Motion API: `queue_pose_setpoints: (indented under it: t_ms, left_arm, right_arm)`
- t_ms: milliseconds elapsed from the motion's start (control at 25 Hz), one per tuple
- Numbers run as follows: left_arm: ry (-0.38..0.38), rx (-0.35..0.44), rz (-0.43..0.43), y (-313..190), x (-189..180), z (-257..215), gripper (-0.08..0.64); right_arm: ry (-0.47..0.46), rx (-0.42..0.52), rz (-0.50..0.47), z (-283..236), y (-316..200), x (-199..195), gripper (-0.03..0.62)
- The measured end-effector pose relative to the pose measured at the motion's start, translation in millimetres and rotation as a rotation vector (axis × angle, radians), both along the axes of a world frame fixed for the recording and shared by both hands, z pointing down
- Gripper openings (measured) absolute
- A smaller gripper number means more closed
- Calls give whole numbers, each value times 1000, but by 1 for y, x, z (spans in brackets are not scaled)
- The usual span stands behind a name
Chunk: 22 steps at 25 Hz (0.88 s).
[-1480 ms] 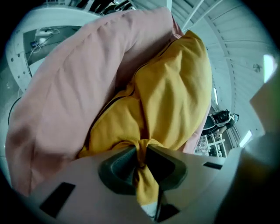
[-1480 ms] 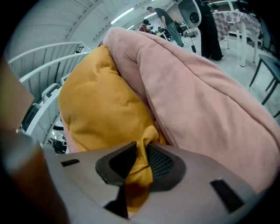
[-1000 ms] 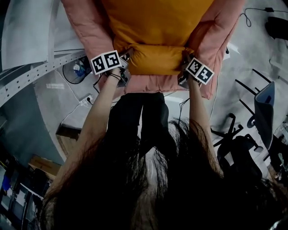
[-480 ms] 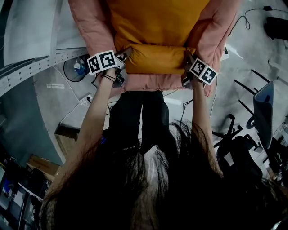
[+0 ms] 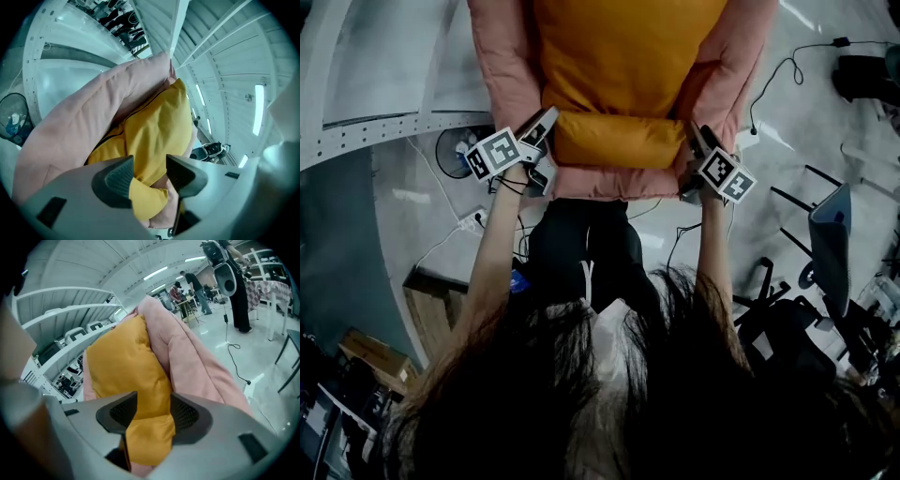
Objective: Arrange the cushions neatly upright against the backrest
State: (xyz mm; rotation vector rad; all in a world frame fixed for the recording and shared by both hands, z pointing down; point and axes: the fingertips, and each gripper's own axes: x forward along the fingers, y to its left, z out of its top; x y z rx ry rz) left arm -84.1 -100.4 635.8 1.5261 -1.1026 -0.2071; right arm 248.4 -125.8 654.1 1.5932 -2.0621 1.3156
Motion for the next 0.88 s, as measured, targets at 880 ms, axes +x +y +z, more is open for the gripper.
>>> queue_pose_setpoints:
  t_ms: [880]
  left_arm:
    - [-397,552,258,75,134,-220,198]
  right_arm:
    - [-83,301,-281,-193,119,-32,185]
